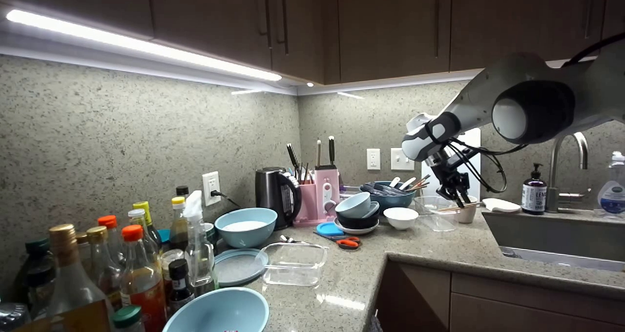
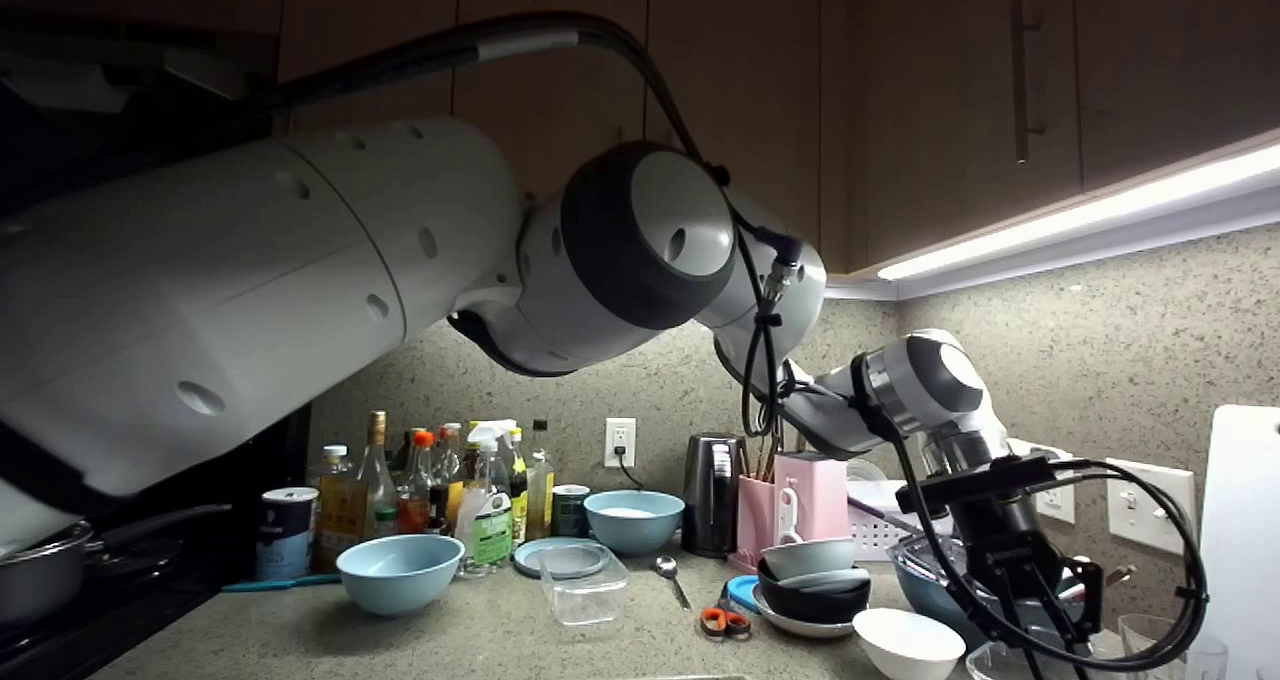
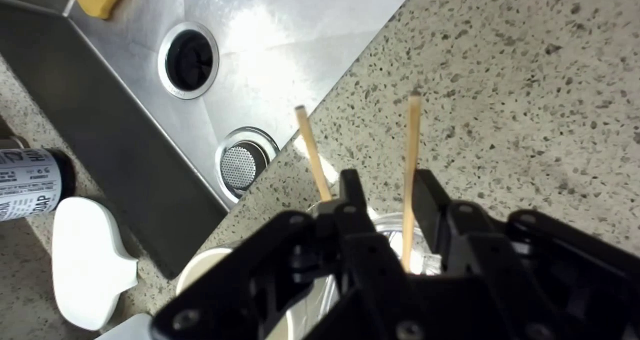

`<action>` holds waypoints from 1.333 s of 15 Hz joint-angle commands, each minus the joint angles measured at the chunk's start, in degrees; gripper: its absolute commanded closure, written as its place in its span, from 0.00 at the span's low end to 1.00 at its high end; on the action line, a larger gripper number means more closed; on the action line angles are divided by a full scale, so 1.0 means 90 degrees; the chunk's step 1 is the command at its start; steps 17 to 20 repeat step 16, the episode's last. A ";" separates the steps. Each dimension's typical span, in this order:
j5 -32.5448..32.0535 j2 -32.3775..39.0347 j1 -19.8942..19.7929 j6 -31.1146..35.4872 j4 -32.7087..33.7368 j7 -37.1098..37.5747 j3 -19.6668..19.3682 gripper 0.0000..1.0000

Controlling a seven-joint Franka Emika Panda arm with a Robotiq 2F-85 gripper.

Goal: Move the chopsticks to the glass bowl on the far right.

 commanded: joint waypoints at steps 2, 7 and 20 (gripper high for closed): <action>-0.0046 0.0092 -0.0107 -0.0118 0.0250 -0.0217 -0.0029 0.32; -0.0121 -0.0252 0.0125 -0.0100 0.0091 0.0040 -0.0090 0.02; -0.0043 -0.0345 0.0271 -0.0012 0.0226 0.0187 -0.0175 0.00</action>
